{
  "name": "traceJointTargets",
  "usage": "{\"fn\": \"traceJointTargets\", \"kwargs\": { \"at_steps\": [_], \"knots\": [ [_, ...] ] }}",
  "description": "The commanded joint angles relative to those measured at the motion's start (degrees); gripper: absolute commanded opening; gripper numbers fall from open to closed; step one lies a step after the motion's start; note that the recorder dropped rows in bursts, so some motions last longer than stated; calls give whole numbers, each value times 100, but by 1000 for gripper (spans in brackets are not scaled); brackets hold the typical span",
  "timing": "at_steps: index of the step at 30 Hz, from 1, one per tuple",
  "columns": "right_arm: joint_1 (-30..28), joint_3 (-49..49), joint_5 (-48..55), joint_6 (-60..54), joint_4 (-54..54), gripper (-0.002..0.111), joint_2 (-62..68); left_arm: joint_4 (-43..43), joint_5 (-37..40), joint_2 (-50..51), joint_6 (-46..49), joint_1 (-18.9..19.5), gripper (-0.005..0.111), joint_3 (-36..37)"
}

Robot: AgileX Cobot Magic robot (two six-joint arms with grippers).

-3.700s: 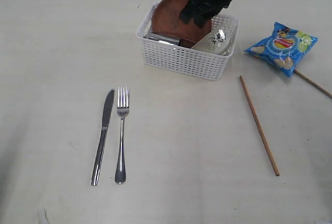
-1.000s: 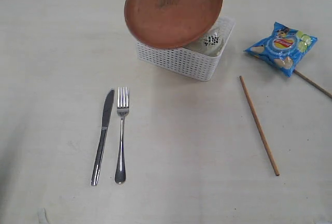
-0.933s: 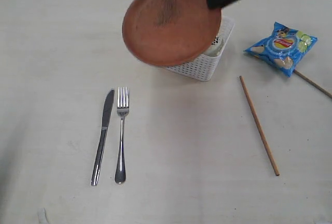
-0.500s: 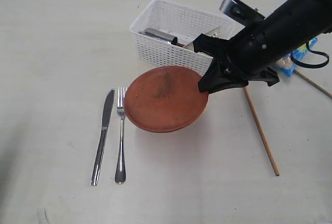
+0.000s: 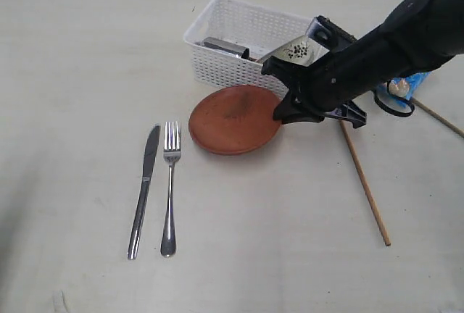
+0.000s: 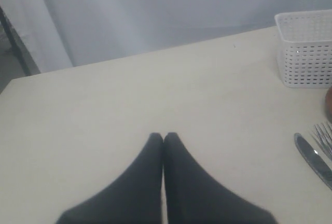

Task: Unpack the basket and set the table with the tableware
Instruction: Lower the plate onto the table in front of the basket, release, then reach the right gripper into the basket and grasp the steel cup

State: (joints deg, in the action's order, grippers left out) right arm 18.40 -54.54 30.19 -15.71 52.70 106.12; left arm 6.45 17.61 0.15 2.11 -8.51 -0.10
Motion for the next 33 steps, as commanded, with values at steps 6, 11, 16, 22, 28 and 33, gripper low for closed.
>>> {"fn": "traceJointTargets", "kwargs": {
  "at_steps": [6,11,16,22,28,33],
  "knots": [
    [-17,-12,-1344,-12,632,0,182,-39,-45,-15,-20,31,0,10],
    [-17,-33,-1348,-53,741,0,340,-39,-45,-15,-20,31,0,10],
    [-17,-479,-348,-468,714,38,339,-39,-45,-15,-20,31,0,10],
    [-17,-1175,997,-563,417,48,169,-39,-45,-15,-20,31,0,10],
    [-47,-2458,1199,-409,261,48,-312,-39,-45,-15,-20,31,0,10],
    [-99,-3494,1036,1537,-1363,48,273,-39,-45,-15,-20,31,0,10]
  ]
}}
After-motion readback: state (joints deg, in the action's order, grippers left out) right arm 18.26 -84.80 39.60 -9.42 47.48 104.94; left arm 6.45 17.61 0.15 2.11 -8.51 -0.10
